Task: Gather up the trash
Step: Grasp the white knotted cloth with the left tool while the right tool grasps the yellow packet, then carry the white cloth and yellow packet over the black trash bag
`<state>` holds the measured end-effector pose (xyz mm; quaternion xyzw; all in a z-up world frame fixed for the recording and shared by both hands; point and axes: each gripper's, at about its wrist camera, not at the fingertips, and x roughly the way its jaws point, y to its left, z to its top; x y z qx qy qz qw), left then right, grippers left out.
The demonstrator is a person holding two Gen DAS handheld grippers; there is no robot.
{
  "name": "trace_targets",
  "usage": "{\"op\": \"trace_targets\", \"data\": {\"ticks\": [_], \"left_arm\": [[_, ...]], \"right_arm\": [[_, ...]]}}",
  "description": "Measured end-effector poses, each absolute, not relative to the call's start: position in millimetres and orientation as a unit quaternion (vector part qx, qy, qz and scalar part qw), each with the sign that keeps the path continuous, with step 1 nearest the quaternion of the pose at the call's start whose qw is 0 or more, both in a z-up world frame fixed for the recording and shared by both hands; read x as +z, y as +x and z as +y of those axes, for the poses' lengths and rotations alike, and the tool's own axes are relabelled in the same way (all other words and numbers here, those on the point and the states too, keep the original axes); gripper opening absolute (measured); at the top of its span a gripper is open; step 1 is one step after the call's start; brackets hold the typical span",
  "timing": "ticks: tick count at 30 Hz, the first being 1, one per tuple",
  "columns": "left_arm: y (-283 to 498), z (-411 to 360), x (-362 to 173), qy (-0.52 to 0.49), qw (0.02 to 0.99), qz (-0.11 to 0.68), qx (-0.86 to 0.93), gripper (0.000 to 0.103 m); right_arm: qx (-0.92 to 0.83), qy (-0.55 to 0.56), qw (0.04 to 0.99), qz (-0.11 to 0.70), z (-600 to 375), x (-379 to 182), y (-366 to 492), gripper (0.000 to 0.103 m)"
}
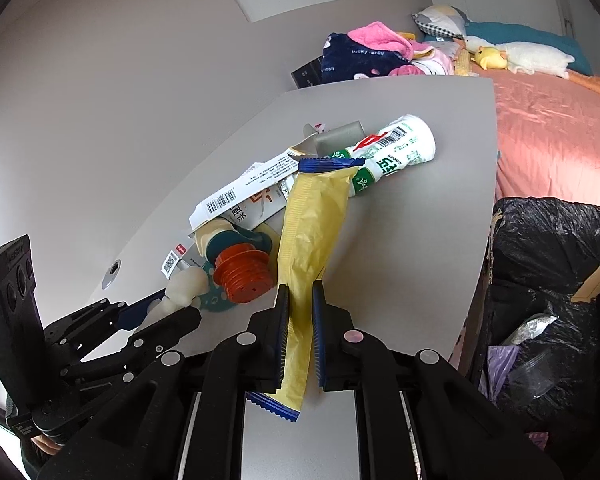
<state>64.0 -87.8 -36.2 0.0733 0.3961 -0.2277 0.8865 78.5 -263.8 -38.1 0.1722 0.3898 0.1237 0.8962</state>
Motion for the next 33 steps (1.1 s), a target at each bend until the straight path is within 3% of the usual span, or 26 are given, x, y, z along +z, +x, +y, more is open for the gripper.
{"op": "trace_targets", "data": {"ticks": [33], "left_arm": [[23, -196, -8, 0.058, 0.873, 0.374, -0.308, 0.035]], "right_arm": [[0.089, 0.206, 0.92, 0.322, -372, 6, 7, 0.013]]}}
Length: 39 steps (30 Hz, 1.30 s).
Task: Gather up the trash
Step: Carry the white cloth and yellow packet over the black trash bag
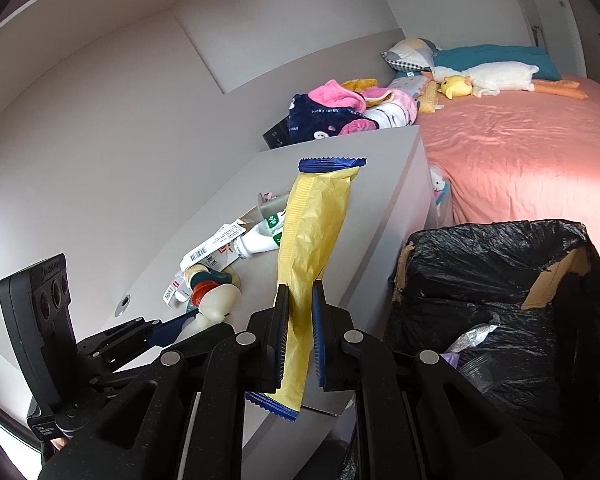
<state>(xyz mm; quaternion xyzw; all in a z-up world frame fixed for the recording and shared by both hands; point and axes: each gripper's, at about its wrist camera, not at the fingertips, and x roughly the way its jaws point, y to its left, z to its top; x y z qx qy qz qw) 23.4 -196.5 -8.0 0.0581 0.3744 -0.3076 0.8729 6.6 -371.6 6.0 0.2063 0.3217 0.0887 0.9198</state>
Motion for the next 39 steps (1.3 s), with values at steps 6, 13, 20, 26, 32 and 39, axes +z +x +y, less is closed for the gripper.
{"op": "trace_targets", "data": {"ticks": [6, 13, 20, 26, 32, 39], "left_arm": [[17, -219, -4, 0.065, 0.867, 0.374, -0.324, 0.035], [12, -246, 0, 0.073, 0.858, 0.375, -0.343, 0.035], [7, -273, 0, 0.078, 0.847, 0.377, -0.366, 0.036], [4, -297, -4, 0.085, 0.834, 0.382, -0.389, 0.036], [2, -315, -8, 0.09, 0.822, 0.389, -0.406, 0.036], [2, -329, -12, 0.093, 0.811, 0.395, -0.422, 0.036]], "right_arm": [[0.074, 0.216, 0.922, 0.312, -393, 10, -5, 0.013], [0.057, 0.225, 0.925, 0.302, -417, 14, -17, 0.013], [0.037, 0.234, 0.926, 0.295, -441, 16, -29, 0.013], [0.013, 0.248, 0.925, 0.287, -465, 16, -40, 0.013], [-0.008, 0.261, 0.923, 0.284, -486, 14, -45, 0.013], [-0.029, 0.267, 0.922, 0.28, -505, 11, -50, 0.013]]}}
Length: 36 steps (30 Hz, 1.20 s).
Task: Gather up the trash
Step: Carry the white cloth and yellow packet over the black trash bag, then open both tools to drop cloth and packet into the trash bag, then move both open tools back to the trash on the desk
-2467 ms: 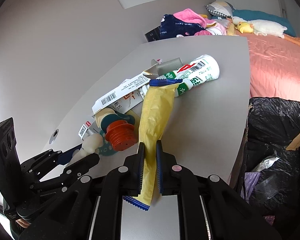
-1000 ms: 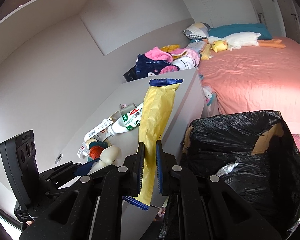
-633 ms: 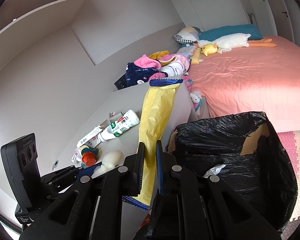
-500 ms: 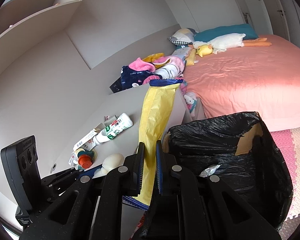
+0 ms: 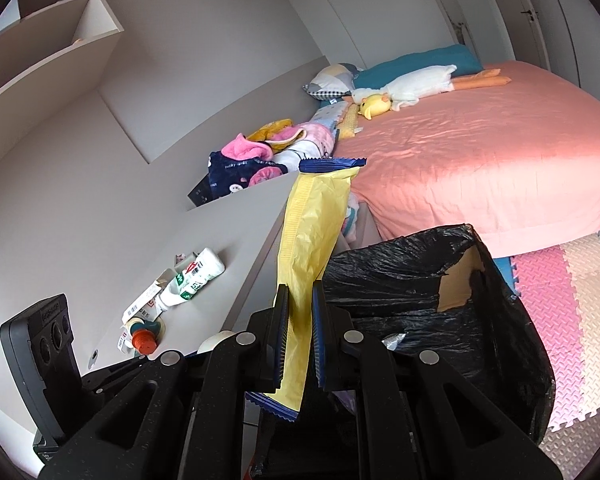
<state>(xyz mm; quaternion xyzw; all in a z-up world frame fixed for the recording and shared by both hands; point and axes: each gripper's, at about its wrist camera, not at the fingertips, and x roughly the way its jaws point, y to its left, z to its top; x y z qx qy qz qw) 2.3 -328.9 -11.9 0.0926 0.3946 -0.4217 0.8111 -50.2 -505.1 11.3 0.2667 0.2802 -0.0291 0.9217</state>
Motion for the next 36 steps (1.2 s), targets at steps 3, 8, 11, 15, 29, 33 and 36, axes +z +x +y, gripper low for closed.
{"op": "trace_targets", "data": {"ticks": [3, 8, 11, 15, 29, 33, 36], "left_arm": [[1, -335, -15, 0.092, 0.804, 0.4, -0.43, 0.036], [0, -346, -22, 0.083, 0.775, 0.41, -0.474, 0.071], [-2, -345, -25, 0.081, 0.785, 0.397, -0.469, 0.097], [2, -339, -30, 0.069, 0.785, 0.408, -0.461, 0.097], [23, -291, -28, 0.051, 0.829, 0.4, -0.387, 0.097], [31, -273, -28, 0.043, 0.844, 0.401, -0.355, 0.097], [39, -260, -29, 0.033, 0.852, 0.402, -0.335, 0.097]], "right_arm": [[-0.041, 0.27, 0.922, 0.276, -514, 11, -54, 0.013], [-0.047, 0.285, 0.917, 0.277, -529, 9, -56, 0.023], [-0.064, 0.307, 0.917, 0.248, -538, 9, -66, 0.089], [-0.053, 0.322, 0.915, 0.237, -542, 8, -66, 0.089], [-0.031, 0.294, 0.918, 0.264, -507, 2, -43, 0.089], [-0.016, 0.282, 0.919, 0.274, -492, -1, -30, 0.089], [-0.005, 0.274, 0.919, 0.285, -481, -4, -20, 0.089]]}}
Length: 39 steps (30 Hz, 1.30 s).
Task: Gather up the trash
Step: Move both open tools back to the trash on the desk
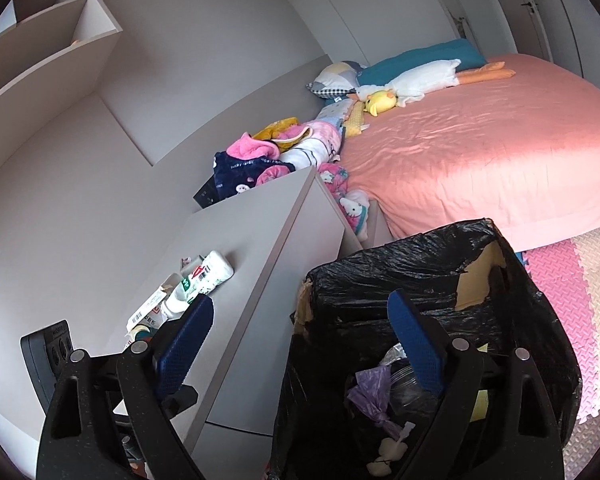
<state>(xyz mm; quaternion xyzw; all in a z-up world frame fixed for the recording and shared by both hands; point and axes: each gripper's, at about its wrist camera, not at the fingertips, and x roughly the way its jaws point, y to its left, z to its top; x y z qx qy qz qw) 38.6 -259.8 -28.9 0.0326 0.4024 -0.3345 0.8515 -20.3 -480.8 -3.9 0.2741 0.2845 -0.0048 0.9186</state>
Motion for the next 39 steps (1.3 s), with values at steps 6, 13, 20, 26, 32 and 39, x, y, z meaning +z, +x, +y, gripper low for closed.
{"op": "trace_targets", "data": {"ticks": [6, 13, 20, 26, 32, 39], "left_arm": [[51, -232, -32, 0.01, 0.866, 0.407, -0.289, 0.097], [65, -199, -39, -0.019, 0.879, 0.417, -0.231, 0.097], [84, -168, -47, -0.062, 0.884, 0.429, -0.176, 0.097], [98, -147, -55, -0.096, 0.882, 0.441, -0.139, 0.097], [110, -135, -63, -0.12, 0.873, 0.458, -0.117, 0.097], [114, -129, -63, -0.125, 0.872, 0.462, -0.1, 0.089]], "right_arm": [[0.024, 0.237, 0.922, 0.306, -455, -9, 1, 0.089], [0.06, 0.202, 0.923, 0.321, -426, -12, 25, 0.089], [0.087, 0.155, 0.921, 0.346, -400, -20, 55, 0.089], [0.111, 0.087, 0.92, 0.365, -374, -25, 81, 0.089], [0.134, 0.035, 0.919, 0.37, -351, -24, 102, 0.089], [0.157, -0.016, 0.915, 0.371, -328, -21, 117, 0.089]]}}
